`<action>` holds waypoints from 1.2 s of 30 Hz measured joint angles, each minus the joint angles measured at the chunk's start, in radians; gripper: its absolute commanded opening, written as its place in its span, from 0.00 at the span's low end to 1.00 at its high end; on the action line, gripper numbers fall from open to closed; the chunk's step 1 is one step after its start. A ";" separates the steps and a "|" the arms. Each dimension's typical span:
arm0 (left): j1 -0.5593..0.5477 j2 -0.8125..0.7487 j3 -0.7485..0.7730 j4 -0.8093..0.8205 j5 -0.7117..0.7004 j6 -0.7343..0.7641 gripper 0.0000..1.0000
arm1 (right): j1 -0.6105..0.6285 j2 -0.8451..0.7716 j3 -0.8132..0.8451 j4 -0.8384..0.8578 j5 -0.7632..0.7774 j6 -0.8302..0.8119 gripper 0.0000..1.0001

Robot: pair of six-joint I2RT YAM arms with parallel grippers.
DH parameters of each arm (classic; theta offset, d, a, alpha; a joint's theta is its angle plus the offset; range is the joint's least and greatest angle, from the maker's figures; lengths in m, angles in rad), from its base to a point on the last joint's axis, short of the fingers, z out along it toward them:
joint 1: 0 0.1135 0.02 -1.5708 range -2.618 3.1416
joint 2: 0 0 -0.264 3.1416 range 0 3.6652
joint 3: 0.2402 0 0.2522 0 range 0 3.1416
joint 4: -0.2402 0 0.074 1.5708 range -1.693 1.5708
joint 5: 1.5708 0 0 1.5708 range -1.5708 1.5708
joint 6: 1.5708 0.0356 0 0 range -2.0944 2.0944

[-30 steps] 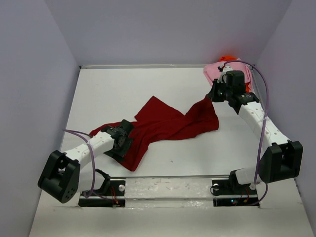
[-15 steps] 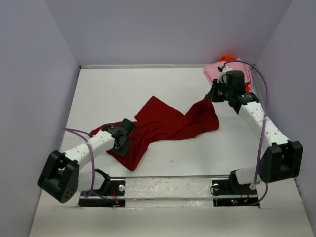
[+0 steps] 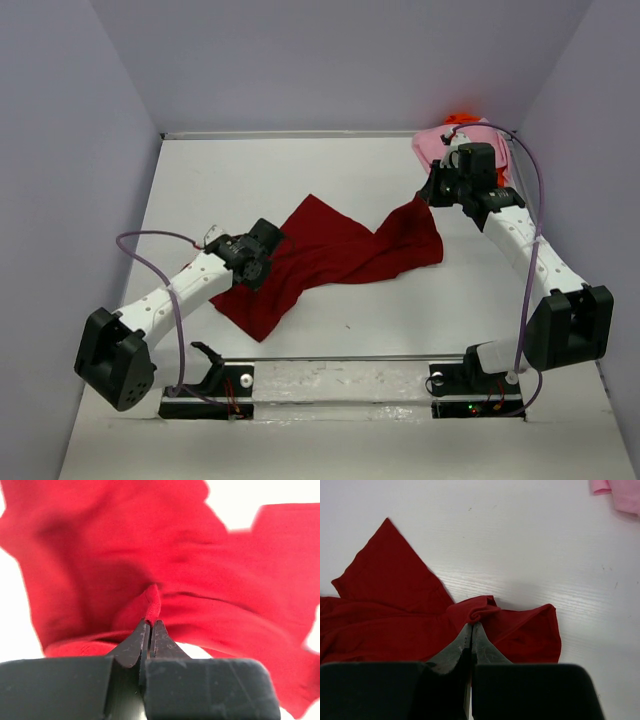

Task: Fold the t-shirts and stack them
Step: Flatten the tshirt out

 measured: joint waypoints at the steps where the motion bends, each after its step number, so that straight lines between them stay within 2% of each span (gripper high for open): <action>1: -0.007 0.000 0.026 -0.003 -0.016 0.005 0.00 | 0.000 0.000 0.000 0.000 0.000 0.000 0.00; 3: -0.020 -0.015 0.096 0.023 -0.068 0.067 0.00 | 0.000 0.000 0.000 0.000 0.004 0.006 0.00; 7: -0.025 -0.122 0.136 0.187 -0.136 0.320 0.00 | 0.000 0.003 0.038 -0.019 0.043 0.027 0.00; 9: -0.024 -0.214 0.142 0.369 -0.137 0.581 0.00 | 0.000 0.013 0.119 -0.051 0.072 0.031 0.00; 12: -0.005 -0.260 0.211 0.528 -0.117 0.848 0.00 | 0.000 0.027 0.309 -0.061 0.107 0.026 0.00; 16: 0.031 -0.164 0.449 0.701 -0.074 1.199 0.00 | 0.000 0.019 0.509 -0.046 0.135 0.000 0.00; 19: 0.118 -0.085 0.581 0.804 0.016 1.349 0.00 | 0.000 0.005 0.629 -0.037 0.168 -0.042 0.00; 20: 0.168 -0.052 0.616 0.816 0.061 1.355 0.00 | 0.000 0.004 0.653 -0.037 0.175 -0.051 0.00; 22: 0.334 0.058 0.764 0.840 0.171 1.360 0.00 | 0.000 0.009 0.744 -0.040 0.197 -0.079 0.00; 24: 0.443 0.164 0.912 0.806 0.222 1.359 0.00 | 0.000 0.011 0.809 -0.035 0.219 -0.100 0.00; 25: 0.500 0.248 1.049 0.745 0.234 1.360 0.00 | 0.000 0.017 0.859 -0.036 0.237 -0.116 0.00; 27: 0.565 0.408 1.318 0.648 0.266 1.359 0.00 | 0.000 0.033 0.928 -0.031 0.253 -0.135 0.00; 29: 0.590 0.483 1.457 0.608 0.282 1.359 0.00 | 0.000 0.049 0.984 -0.030 0.260 -0.149 0.00; 32: 0.626 0.496 1.518 0.538 0.285 1.349 0.00 | 0.000 0.093 1.098 -0.033 0.265 -0.176 0.00; 36: 0.685 0.437 1.471 0.488 0.320 1.296 0.00 | 0.000 0.138 1.207 -0.034 0.262 -0.220 0.00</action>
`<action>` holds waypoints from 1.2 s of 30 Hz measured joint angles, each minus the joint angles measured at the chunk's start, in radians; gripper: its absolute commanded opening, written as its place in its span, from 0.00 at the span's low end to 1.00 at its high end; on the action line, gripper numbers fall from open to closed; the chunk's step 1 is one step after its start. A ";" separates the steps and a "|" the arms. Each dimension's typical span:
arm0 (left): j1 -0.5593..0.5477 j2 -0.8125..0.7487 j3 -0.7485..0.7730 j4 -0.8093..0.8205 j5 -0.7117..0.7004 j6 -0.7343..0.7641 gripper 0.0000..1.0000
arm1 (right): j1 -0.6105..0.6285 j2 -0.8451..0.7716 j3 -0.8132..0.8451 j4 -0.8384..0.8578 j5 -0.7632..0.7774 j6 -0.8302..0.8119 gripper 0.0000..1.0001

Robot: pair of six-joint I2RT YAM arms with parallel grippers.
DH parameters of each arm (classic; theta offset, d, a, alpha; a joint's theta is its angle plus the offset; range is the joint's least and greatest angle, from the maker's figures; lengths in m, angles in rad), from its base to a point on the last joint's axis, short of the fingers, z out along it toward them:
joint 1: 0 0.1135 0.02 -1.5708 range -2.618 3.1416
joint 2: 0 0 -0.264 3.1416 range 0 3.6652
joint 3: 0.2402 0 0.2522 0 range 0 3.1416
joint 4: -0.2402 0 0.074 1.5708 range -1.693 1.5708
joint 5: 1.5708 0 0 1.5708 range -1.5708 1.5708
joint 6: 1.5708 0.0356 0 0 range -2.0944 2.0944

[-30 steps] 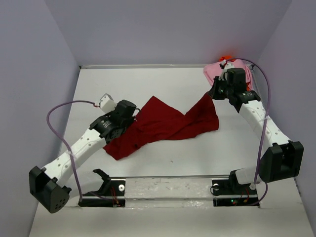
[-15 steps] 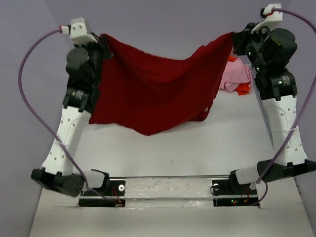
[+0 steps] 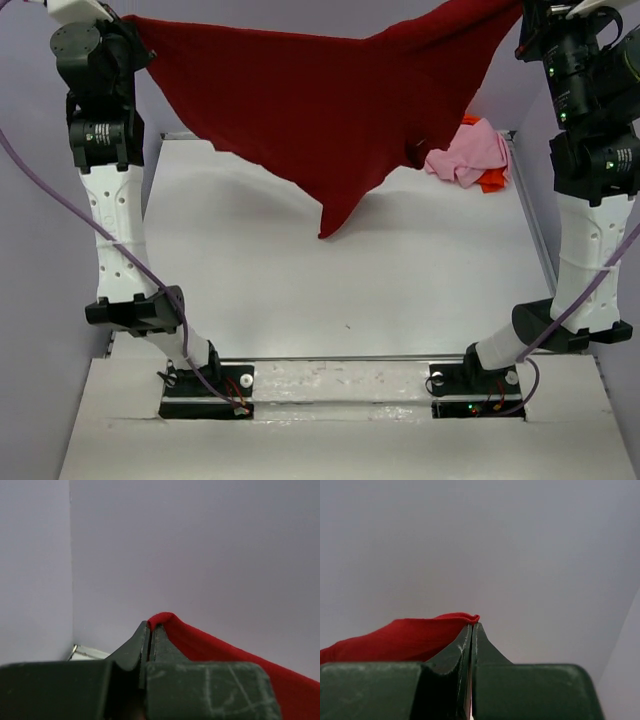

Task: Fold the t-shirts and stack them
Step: Flatten the tshirt out

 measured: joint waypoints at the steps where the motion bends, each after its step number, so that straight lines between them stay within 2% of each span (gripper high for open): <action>1: 0.009 -0.025 -0.039 0.005 0.008 -0.008 0.00 | 0.000 0.002 0.009 0.000 -0.003 -0.006 0.00; 5: 0.023 -0.116 -0.169 -0.012 0.040 -0.038 0.00 | 0.000 -0.010 0.024 -0.002 -0.035 -0.023 0.00; 10: 0.021 -0.154 -0.155 -0.024 0.111 -0.048 0.00 | 0.000 -0.051 0.028 -0.013 -0.059 -0.051 0.00; 14: 0.021 -0.247 -0.163 -0.057 0.114 -0.051 0.00 | 0.000 -0.187 -0.042 -0.041 -0.087 -0.058 0.00; 19: 0.021 -0.531 -0.297 -0.127 0.055 -0.055 0.00 | 0.000 -0.403 -0.141 -0.098 -0.125 -0.053 0.00; 23: 0.021 -0.715 -0.267 -0.213 -0.019 -0.060 0.00 | -0.004 -0.526 -0.086 -0.150 -0.152 -0.044 0.00; 27: 0.022 -0.800 -0.159 -0.211 -0.094 -0.081 0.00 | -0.046 -0.568 0.020 -0.137 -0.197 -0.010 0.00; 31: 0.023 -0.818 -0.192 -0.209 -0.160 -0.108 0.00 | -0.064 -0.579 -0.067 -0.106 -0.219 0.024 0.00; 36: 0.023 -0.752 -0.612 -0.116 -0.199 -0.158 0.00 | -0.066 -0.476 -0.408 -0.094 -0.190 0.060 0.00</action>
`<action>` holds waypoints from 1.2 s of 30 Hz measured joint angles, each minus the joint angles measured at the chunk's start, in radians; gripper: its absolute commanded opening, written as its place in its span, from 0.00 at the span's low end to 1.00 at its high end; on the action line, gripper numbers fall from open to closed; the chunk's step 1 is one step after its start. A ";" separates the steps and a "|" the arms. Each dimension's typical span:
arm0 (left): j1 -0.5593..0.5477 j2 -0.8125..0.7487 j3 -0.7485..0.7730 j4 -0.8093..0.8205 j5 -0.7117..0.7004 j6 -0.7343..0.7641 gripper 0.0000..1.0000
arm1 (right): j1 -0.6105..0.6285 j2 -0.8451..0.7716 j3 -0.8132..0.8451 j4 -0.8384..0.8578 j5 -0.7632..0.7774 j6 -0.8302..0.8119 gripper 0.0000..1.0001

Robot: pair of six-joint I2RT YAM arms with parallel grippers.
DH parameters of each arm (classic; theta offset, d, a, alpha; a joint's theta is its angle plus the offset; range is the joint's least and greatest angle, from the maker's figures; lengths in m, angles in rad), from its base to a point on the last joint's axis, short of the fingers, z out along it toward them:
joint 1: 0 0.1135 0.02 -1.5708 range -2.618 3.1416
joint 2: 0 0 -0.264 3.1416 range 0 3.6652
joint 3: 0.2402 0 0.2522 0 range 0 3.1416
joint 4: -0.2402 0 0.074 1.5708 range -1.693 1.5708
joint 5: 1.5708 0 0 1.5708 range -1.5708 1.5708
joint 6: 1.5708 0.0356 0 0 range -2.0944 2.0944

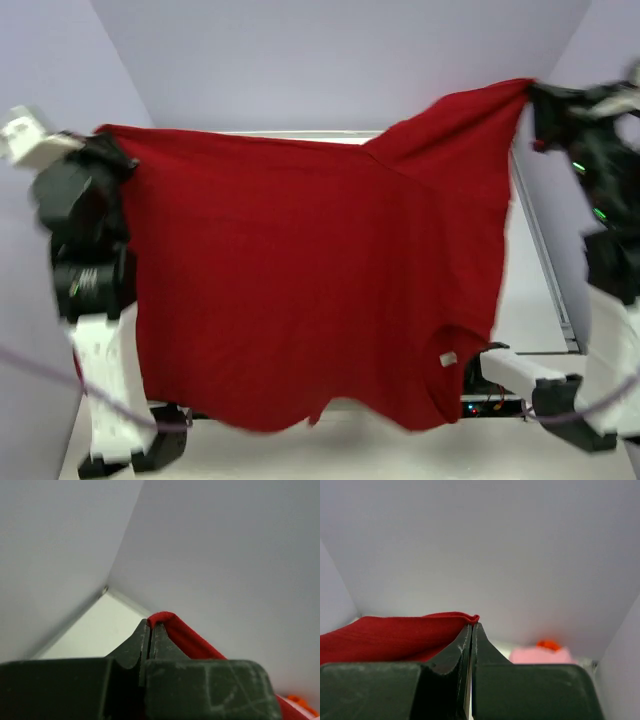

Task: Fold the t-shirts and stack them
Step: Flatten the tshirt out

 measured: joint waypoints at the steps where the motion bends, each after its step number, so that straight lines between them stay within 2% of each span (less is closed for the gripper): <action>1: 0.000 0.048 -0.087 0.016 0.002 -0.011 0.00 | 0.000 0.048 -0.074 -0.001 0.010 0.007 0.00; 5: -0.001 0.272 -0.359 0.112 0.015 -0.049 0.00 | 0.000 0.226 -0.344 0.048 0.035 0.026 0.00; 9: 0.000 0.406 -0.583 0.185 0.009 -0.098 0.00 | -0.002 0.398 -0.557 0.077 0.046 0.042 0.00; 12: 0.000 0.461 -0.661 0.273 0.000 -0.146 0.00 | -0.002 0.512 -0.580 0.124 0.042 0.056 0.00; 15: 0.000 0.565 -0.668 0.397 -0.003 -0.179 0.00 | -0.002 0.666 -0.532 0.214 0.041 0.069 0.00; 17: 0.000 0.682 -0.648 0.472 -0.005 -0.192 0.00 | -0.002 0.801 -0.455 0.254 0.039 0.074 0.00; 21: 0.000 0.942 -0.515 0.518 -0.006 -0.186 0.00 | -0.002 1.031 -0.264 0.293 0.022 0.074 0.00; 23: 0.000 1.026 -0.451 0.539 -0.005 -0.166 0.00 | -0.001 1.093 -0.213 0.315 0.017 0.073 0.00; 28: 0.000 1.085 -0.329 0.600 0.021 -0.091 0.00 | 0.023 1.193 -0.068 0.325 0.007 0.067 0.00; 31: 0.000 1.108 -0.180 0.657 0.067 -0.038 0.00 | 0.045 1.198 0.031 0.338 0.007 0.063 0.00; 36: 0.000 1.104 -0.018 0.724 0.139 0.014 0.00 | 0.070 1.181 0.217 0.371 0.003 0.055 0.00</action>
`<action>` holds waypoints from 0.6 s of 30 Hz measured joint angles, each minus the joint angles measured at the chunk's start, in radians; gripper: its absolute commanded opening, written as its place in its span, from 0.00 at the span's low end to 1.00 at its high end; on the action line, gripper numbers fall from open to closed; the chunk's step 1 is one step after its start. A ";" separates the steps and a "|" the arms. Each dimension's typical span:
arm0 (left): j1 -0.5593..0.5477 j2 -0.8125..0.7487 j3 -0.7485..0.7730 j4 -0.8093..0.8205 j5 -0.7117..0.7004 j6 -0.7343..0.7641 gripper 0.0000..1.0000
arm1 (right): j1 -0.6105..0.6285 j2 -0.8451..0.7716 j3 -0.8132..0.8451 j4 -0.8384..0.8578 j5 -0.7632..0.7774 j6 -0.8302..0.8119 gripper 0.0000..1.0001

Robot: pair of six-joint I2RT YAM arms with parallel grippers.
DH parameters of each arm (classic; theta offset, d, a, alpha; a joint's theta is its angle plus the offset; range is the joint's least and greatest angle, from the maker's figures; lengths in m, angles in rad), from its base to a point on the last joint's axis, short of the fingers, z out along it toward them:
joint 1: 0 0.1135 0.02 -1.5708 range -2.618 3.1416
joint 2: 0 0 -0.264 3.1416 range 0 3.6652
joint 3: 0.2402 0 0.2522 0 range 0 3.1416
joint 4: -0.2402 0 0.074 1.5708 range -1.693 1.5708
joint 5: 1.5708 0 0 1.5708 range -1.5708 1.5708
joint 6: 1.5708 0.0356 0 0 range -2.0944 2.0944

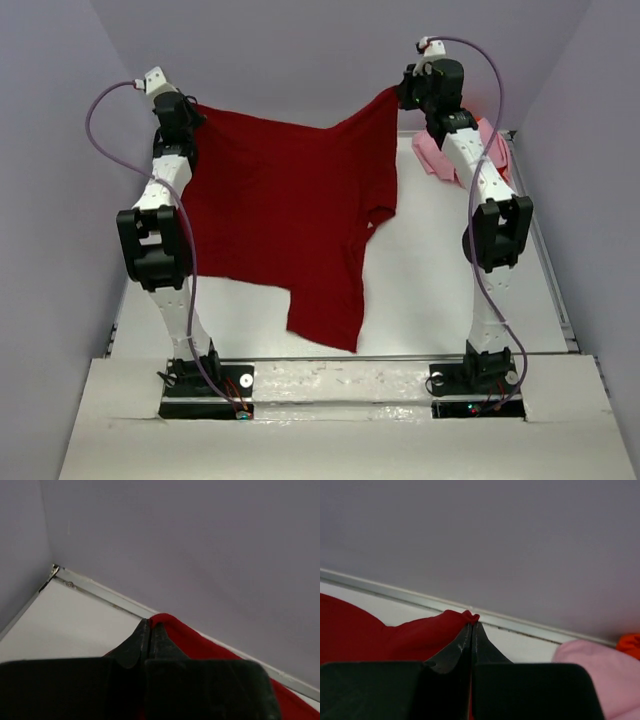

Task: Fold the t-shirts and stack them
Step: Flatten the tshirt out

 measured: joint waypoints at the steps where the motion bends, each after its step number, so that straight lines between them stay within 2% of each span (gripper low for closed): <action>1: 0.000 -0.018 0.009 0.015 0.017 0.010 0.00 | 0.002 -0.019 0.015 0.008 -0.005 -0.003 0.00; 5: 0.000 -0.107 -0.010 0.017 0.056 0.032 0.00 | 0.002 -0.170 0.004 0.011 -0.023 -0.034 0.00; 7: 0.000 -0.191 -0.055 0.017 0.071 0.039 0.00 | 0.002 -0.287 -0.063 0.023 -0.029 -0.049 0.00; 13: 0.000 -0.595 -0.297 0.019 0.091 0.038 0.00 | 0.007 -0.759 -0.336 0.062 -0.047 -0.106 0.00; 15: -0.002 -0.774 -0.380 0.021 0.086 0.047 0.00 | 0.007 -0.896 -0.395 0.074 -0.055 -0.119 0.00; 18: -0.003 -0.984 -0.425 0.021 0.072 0.061 0.00 | 0.008 -1.067 -0.460 0.087 -0.075 -0.134 0.00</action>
